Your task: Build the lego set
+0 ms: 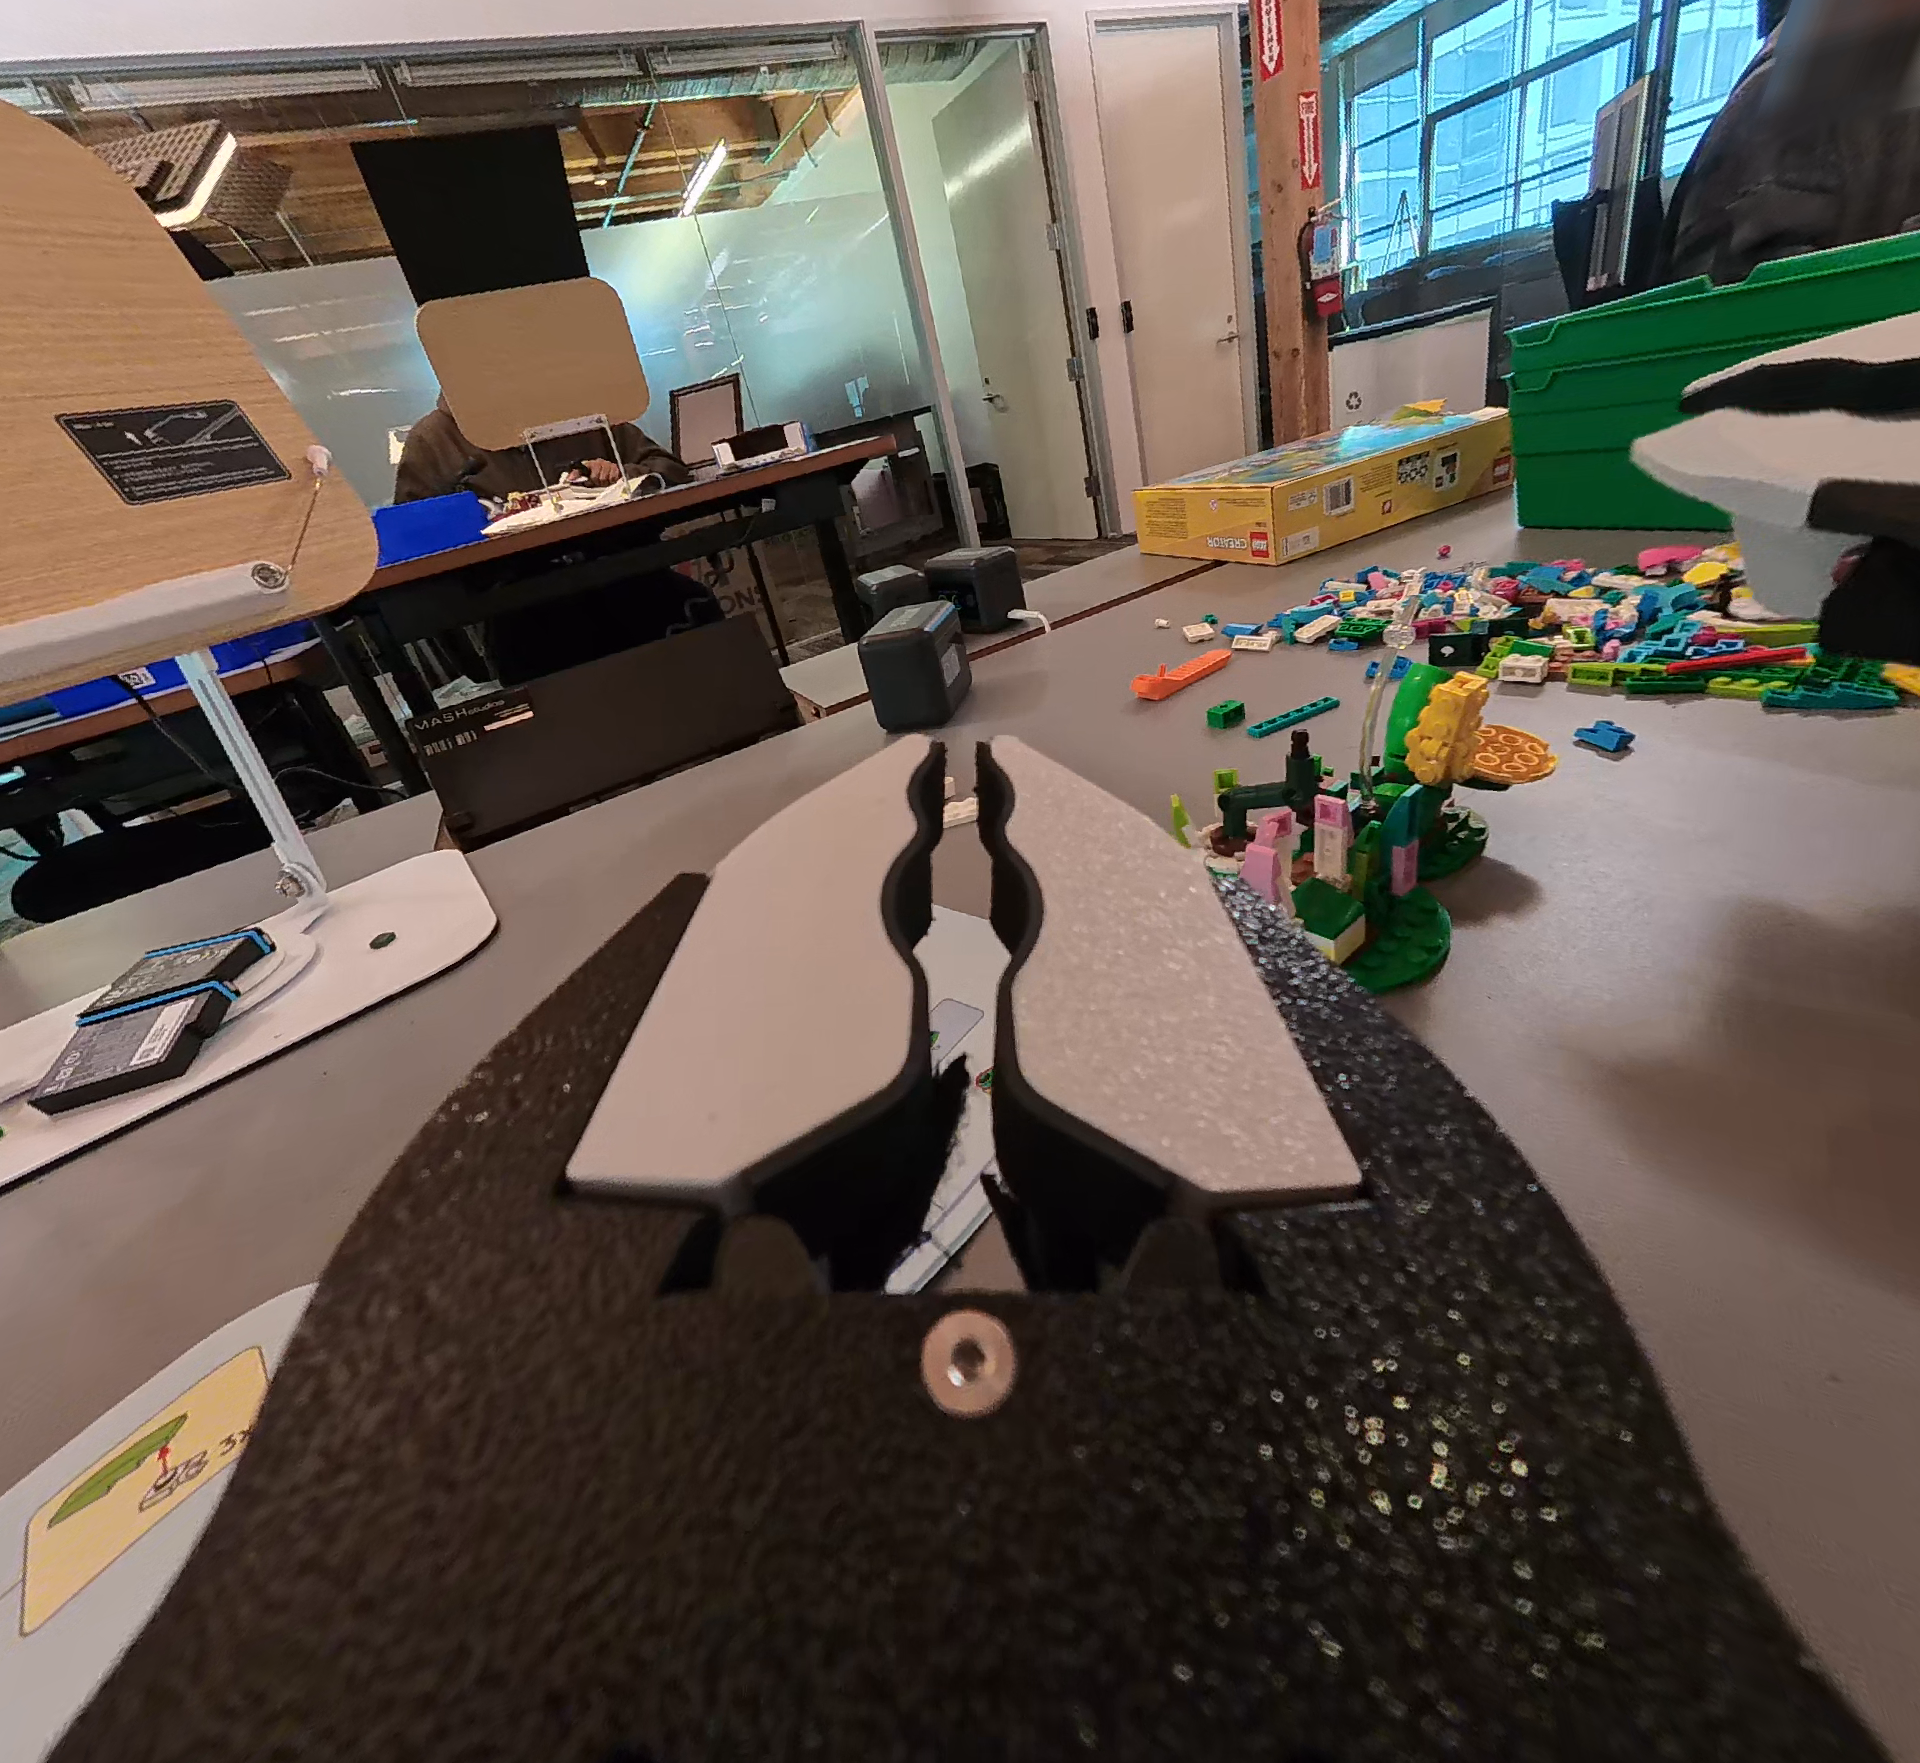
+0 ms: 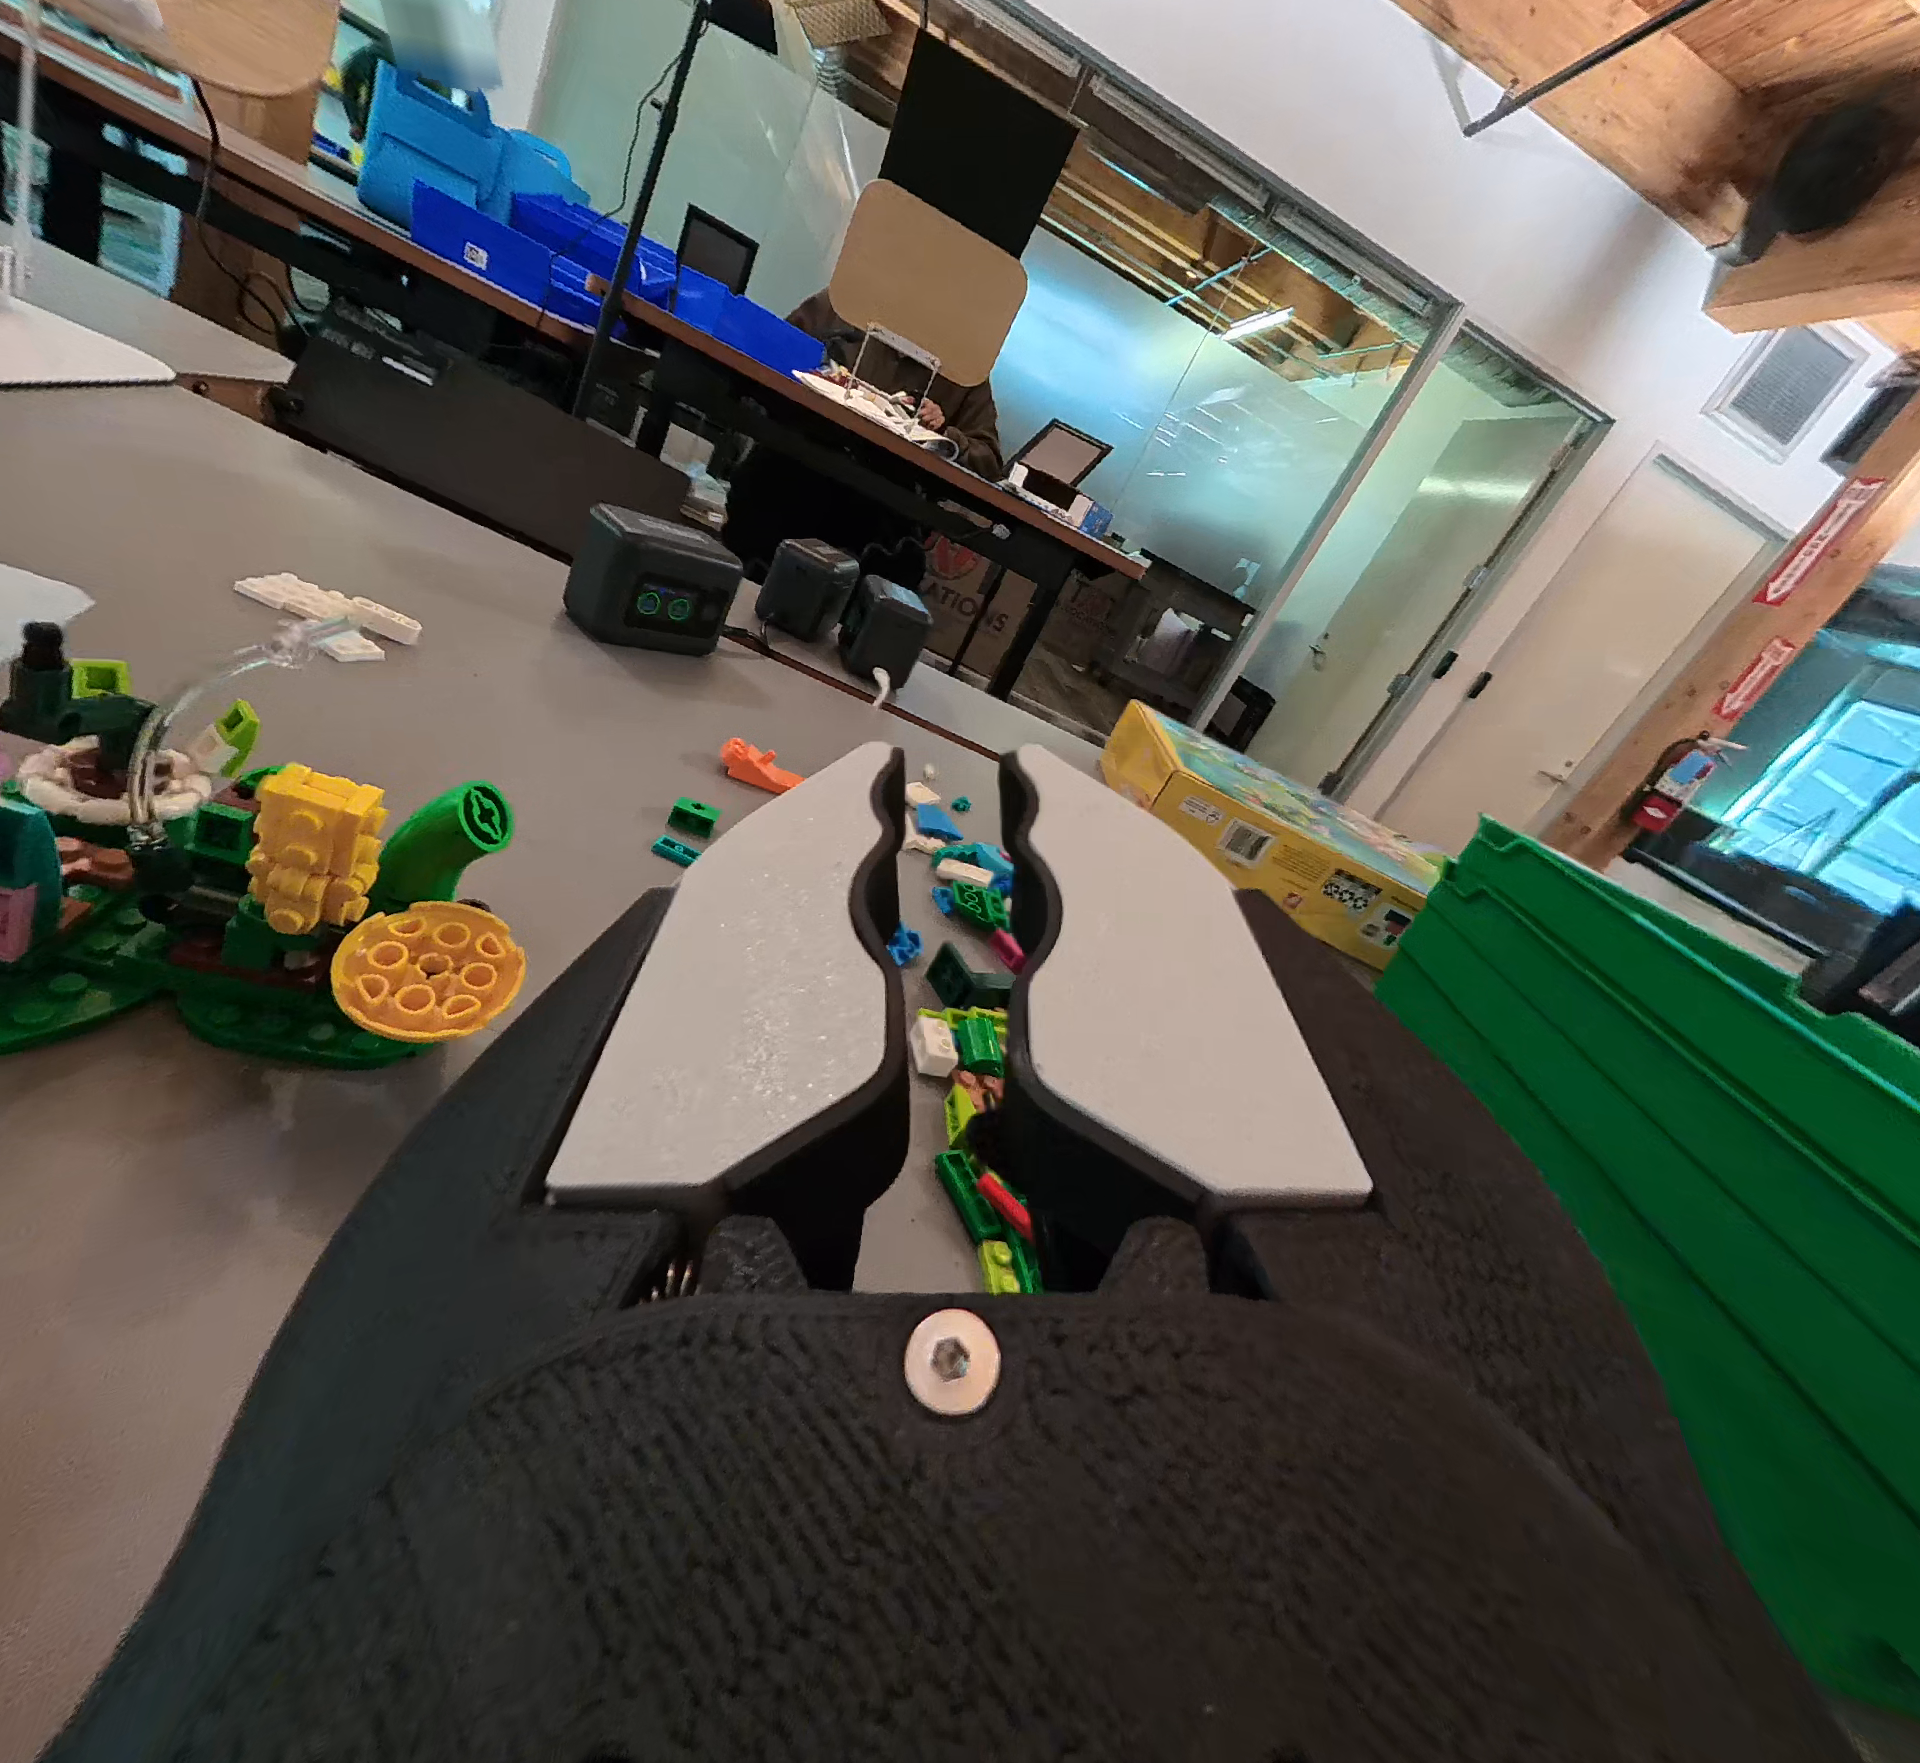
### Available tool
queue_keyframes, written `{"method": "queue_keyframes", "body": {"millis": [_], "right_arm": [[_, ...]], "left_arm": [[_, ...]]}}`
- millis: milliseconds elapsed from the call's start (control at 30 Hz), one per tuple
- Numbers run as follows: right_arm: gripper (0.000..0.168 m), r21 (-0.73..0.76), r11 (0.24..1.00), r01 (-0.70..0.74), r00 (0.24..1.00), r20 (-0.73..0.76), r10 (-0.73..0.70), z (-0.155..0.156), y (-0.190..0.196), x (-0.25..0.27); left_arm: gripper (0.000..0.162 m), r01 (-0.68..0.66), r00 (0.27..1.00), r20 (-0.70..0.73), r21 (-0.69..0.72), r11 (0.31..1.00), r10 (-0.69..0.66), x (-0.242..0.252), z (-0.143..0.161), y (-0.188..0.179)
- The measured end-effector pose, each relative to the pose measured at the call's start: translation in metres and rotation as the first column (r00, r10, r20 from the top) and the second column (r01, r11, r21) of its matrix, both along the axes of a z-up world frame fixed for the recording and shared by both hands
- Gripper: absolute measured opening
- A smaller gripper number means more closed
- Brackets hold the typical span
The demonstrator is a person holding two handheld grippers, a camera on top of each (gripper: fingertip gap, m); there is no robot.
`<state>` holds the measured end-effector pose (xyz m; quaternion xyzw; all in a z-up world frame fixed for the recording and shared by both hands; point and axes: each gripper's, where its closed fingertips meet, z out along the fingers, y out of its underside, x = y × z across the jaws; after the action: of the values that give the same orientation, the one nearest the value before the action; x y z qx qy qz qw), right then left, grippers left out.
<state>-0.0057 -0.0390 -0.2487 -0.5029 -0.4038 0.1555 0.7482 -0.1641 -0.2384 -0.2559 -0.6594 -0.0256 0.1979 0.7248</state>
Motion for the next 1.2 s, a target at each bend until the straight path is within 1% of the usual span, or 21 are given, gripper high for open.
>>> {"method": "queue_keyframes", "body": {"millis": [67, 100, 167, 233, 300, 367, 500, 567, 600, 633, 700, 733, 767, 800, 867, 967, 1000, 1067, 1133, 1200], "right_arm": [[0.003, -0.037, 0.999, -0.027, 1.000, -0.017, 0.027, 0.001, 0.002, 0.003], [0.000, -0.053, 0.998, -0.042, 0.999, -0.022, 0.041, 0.001, 0.004, 0.004], [0.000, -0.067, 0.996, -0.058, 0.997, -0.047, 0.055, 0.007, 0.008, 0.009], [0.000, -0.069, 0.995, -0.076, 0.997, -0.025, 0.074, 0.011, 0.015, 0.010], [0.000, -0.069, 0.996, -0.057, 0.997, 0.040, 0.060, 0.013, 0.033, 0.011], [0.000, -0.106, 0.993, -0.051, 0.989, 0.131, 0.064, 0.012, 0.056, 0.009], [0.000, -0.273, 0.959, -0.074, 0.950, 0.274, 0.151, 0.005, 0.099, -0.001], [0.000, -0.356, 0.933, -0.047, 0.919, 0.351, 0.180, -0.004, 0.121, -0.009], [0.000, -0.429, 0.903, -0.025, 0.902, 0.380, 0.205, -0.013, 0.131, -0.013], [0.001, -0.526, 0.850, 0.000, 0.885, 0.396, 0.245, -0.023, 0.139, -0.018], [0.009, -0.718, 0.694, 0.053, 0.859, 0.387, 0.335, -0.043, 0.148, -0.030], [0.013, -0.782, 0.617, 0.085, 0.853, 0.378, 0.361, -0.050, 0.154, -0.035], [0.017, -0.821, 0.558, 0.119, 0.842, 0.381, 0.381, -0.056, 0.159, -0.039], [0.019, -0.840, 0.519, 0.157, 0.829, 0.398, 0.392, -0.062, 0.165, -0.041], [0.020, -0.856, 0.466, 0.224, 0.803, 0.433, 0.408, -0.070, 0.175, -0.044], [0.020, -0.880, 0.380, 0.287, 0.777, 0.445, 0.445, -0.080, 0.179, -0.050], [0.020, -0.880, 0.362, 0.308, 0.766, 0.455, 0.454, -0.083, 0.179, -0.052], [0.015, -0.859, 0.360, 0.363, 0.739, 0.501, 0.451, -0.091, 0.184, -0.053], [0.005, -0.821, 0.385, 0.423, 0.706, 0.564, 0.428, -0.100, 0.193, -0.052], [0.005, -0.815, 0.367, 0.448, 0.699, 0.576, 0.425, -0.107, 0.195, -0.055]], "left_arm": [[0.004, -0.003, 1.000, -0.006, -0.001, 1.000, 0.003, 0.000, 0.000, 0.000], [0.004, -0.004, 1.000, -0.010, -0.002, 1.000, 0.004, 0.000, 0.000, 0.000], [0.002, -0.003, 1.000, -0.019, -0.006, 1.000, 0.003, 0.001, -0.001, 0.001], [0.001, -0.010, 0.999, -0.034, -0.011, 1.000, 0.009, 0.001, -0.001, 0.002], [0.000, -0.016, 0.999, -0.050, -0.017, 1.000, 0.016, 0.002, -0.002, 0.002], [0.000, -0.021, 0.998, -0.060, -0.022, 1.000, 0.019, 0.002, -0.002, 0.003], [0.000, -0.020, 0.998, -0.067, -0.024, 1.000, 0.018, 0.002, -0.002, 0.003], [0.000, -0.021, 0.997, -0.071, -0.027, 0.999, 0.019, 0.002, -0.002, 0.004], [0.000, -0.023, 0.997, -0.076, -0.030, 0.999, 0.021, 0.002, -0.003, 0.005], [0.000, -0.026, 0.996, -0.084, -0.034, 0.999, 0.023, 0.001, -0.003, 0.005], [0.000, -0.031, 0.994, -0.103, -0.045, 0.999, 0.026, 0.002, -0.004, 0.007], [0.000, -0.032, 0.993, -0.115, -0.050, 0.998, 0.026, 0.002, -0.004, 0.007], [0.000, -0.034, 0.992, -0.126, -0.054, 0.998, 0.027, 0.003, -0.004, 0.008], [0.000, -0.034, 0.990, -0.138, -0.058, 0.998, 0.026, 0.004, -0.005, 0.008], [0.000, -0.032, 0.987, -0.158, -0.060, 0.998, 0.022, 0.006, -0.004, 0.008], [0.000, -0.025, 0.985, -0.173, -0.065, 0.998, 0.014, 0.009, -0.004, 0.009], [0.000, -0.025, 0.984, -0.175, -0.067, 0.997, 0.013, 0.009, -0.004, 0.009], [0.000, -0.023, 0.984, -0.178, -0.069, 0.997, 0.011, 0.010, -0.004, 0.009], [0.000, -0.024, 0.984, -0.178, -0.070, 0.997, 0.011, 0.010, -0.005, 0.008], [0.000, -0.022, 0.984, -0.178, -0.070, 0.997, 0.010, 0.010, -0.004, 0.008]]}}
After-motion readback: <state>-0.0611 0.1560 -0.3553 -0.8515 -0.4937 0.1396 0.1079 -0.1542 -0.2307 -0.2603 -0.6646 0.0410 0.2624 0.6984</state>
